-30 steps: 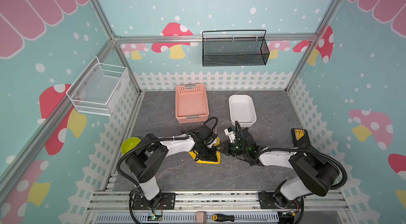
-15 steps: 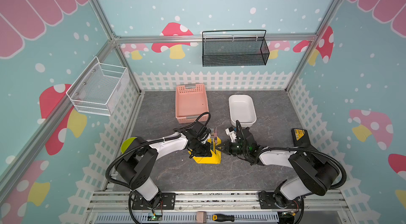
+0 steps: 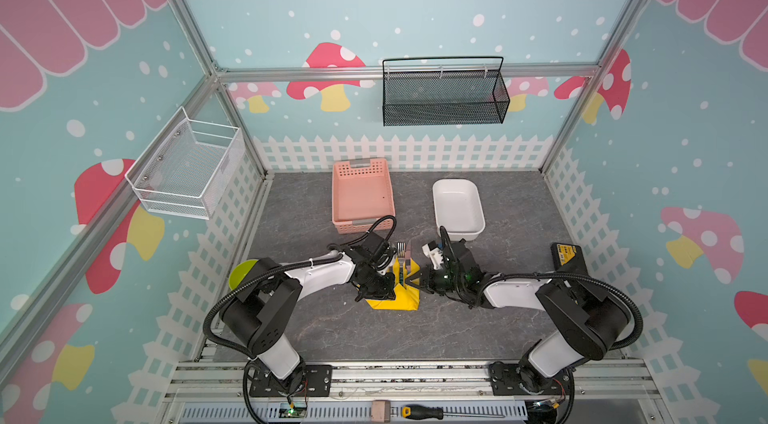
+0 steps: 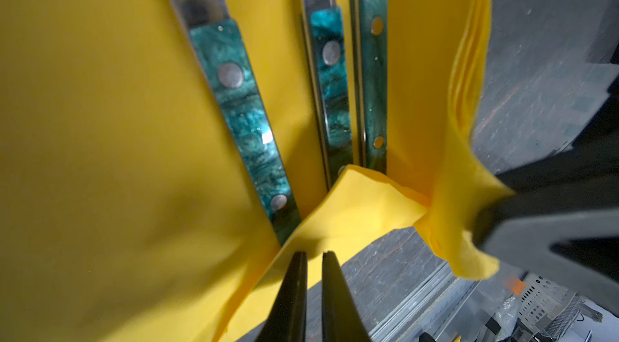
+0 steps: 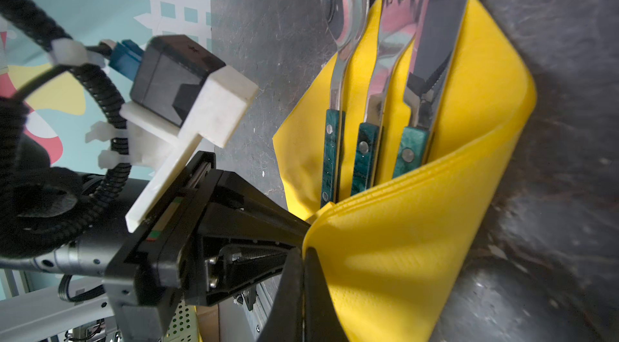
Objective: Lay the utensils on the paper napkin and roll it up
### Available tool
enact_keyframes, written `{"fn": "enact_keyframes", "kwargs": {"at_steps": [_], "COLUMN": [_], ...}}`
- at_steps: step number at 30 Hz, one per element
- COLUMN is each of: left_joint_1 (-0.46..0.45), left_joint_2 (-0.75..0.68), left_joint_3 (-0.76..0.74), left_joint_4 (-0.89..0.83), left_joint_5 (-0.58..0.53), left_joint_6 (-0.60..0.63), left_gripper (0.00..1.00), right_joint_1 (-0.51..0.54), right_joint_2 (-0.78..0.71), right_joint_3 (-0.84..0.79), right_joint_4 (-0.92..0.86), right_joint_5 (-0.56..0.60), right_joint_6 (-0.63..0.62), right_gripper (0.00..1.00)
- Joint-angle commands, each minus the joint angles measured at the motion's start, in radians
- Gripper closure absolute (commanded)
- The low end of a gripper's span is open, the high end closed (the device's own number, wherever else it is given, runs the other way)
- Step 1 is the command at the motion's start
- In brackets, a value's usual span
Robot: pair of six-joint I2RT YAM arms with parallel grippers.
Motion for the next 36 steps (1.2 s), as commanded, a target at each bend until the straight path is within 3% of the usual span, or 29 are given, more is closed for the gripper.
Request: {"fn": "enact_keyframes", "kwargs": {"at_steps": [1,36], "left_joint_1": [0.006,0.006], "left_joint_2": [0.016,0.035], "left_joint_3": [-0.001,-0.001], "left_joint_4": [0.007,0.024], "left_joint_5": [-0.006,0.013], "left_joint_6": [0.019,0.008], "left_gripper": [0.88,0.89], "right_joint_1": [0.014,0.049], "right_joint_2": [0.028,0.224], "right_joint_3": [0.036,0.118], "right_joint_4": [-0.007,0.092], "right_joint_5": [-0.010,-0.078], "right_joint_6": [-0.008,0.001], "right_gripper": [1.00,1.00]}}
